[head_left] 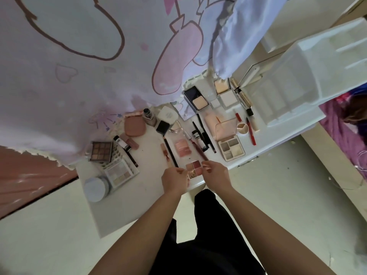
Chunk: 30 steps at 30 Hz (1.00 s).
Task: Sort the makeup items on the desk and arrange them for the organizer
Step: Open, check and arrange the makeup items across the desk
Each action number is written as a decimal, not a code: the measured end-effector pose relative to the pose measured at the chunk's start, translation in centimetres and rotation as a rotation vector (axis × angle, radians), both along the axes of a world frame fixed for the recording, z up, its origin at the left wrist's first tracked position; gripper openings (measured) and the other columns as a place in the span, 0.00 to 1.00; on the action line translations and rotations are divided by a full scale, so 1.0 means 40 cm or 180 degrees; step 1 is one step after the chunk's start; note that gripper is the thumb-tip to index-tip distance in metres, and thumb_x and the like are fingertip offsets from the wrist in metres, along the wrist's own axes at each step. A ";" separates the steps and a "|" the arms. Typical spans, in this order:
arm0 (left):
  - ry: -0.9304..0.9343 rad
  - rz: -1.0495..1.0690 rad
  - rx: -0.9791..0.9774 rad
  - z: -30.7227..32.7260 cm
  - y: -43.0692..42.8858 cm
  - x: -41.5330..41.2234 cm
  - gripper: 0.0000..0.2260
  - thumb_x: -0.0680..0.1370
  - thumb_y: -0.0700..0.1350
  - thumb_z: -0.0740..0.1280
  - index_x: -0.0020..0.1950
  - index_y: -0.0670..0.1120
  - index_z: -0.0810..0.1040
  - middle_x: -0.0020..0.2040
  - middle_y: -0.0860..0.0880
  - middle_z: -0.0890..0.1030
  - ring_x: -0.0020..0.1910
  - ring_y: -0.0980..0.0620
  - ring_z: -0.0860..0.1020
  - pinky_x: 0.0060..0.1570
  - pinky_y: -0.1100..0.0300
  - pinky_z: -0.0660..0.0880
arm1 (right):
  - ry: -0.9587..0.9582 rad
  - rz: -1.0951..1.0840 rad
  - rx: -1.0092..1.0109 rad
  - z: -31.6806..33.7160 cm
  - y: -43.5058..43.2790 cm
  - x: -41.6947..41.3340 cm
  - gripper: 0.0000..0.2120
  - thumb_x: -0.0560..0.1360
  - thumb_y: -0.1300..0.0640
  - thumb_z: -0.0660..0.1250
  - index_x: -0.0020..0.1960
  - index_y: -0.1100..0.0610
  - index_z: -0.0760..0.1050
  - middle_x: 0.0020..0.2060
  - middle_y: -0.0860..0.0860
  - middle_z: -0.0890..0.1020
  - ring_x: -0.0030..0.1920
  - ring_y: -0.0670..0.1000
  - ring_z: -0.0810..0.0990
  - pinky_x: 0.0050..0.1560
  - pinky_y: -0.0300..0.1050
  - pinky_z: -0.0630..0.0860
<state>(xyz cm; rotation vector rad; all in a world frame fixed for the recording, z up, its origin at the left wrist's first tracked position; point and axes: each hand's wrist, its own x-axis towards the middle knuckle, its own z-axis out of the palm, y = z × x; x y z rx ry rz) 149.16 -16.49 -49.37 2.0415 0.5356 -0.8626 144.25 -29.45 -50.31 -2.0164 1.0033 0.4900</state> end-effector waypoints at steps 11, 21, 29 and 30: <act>-0.0715 -0.0575 0.0086 0.071 0.171 0.033 0.05 0.78 0.48 0.67 0.49 0.52 0.83 0.45 0.54 0.85 0.45 0.53 0.82 0.49 0.55 0.79 | -0.0370 -0.0079 -0.0083 0.070 0.070 0.015 0.13 0.78 0.54 0.64 0.61 0.46 0.79 0.53 0.44 0.83 0.51 0.47 0.82 0.52 0.45 0.76; -0.1652 -0.1613 0.1743 0.070 0.582 0.021 0.18 0.72 0.43 0.72 0.63 0.47 0.78 0.67 0.43 0.74 0.66 0.40 0.73 0.59 0.45 0.72 | -0.0912 0.2886 -0.0795 0.091 0.359 0.162 0.26 0.77 0.57 0.65 0.74 0.50 0.65 0.73 0.50 0.67 0.73 0.54 0.64 0.70 0.50 0.66; -0.0933 -0.2080 0.1584 0.066 0.663 -0.027 0.29 0.81 0.50 0.62 0.80 0.51 0.56 0.82 0.49 0.49 0.79 0.49 0.55 0.67 0.52 0.67 | -0.0910 0.4361 -0.1474 0.021 0.496 0.282 0.22 0.72 0.66 0.66 0.65 0.55 0.70 0.74 0.56 0.64 0.77 0.61 0.58 0.71 0.57 0.63; -0.0910 -0.2091 0.1599 0.065 0.666 -0.029 0.29 0.81 0.50 0.62 0.80 0.51 0.55 0.82 0.49 0.48 0.79 0.48 0.54 0.67 0.52 0.67 | -0.1077 0.4365 -0.1558 0.015 0.500 0.290 0.19 0.72 0.65 0.66 0.61 0.55 0.73 0.68 0.55 0.70 0.73 0.59 0.65 0.67 0.55 0.67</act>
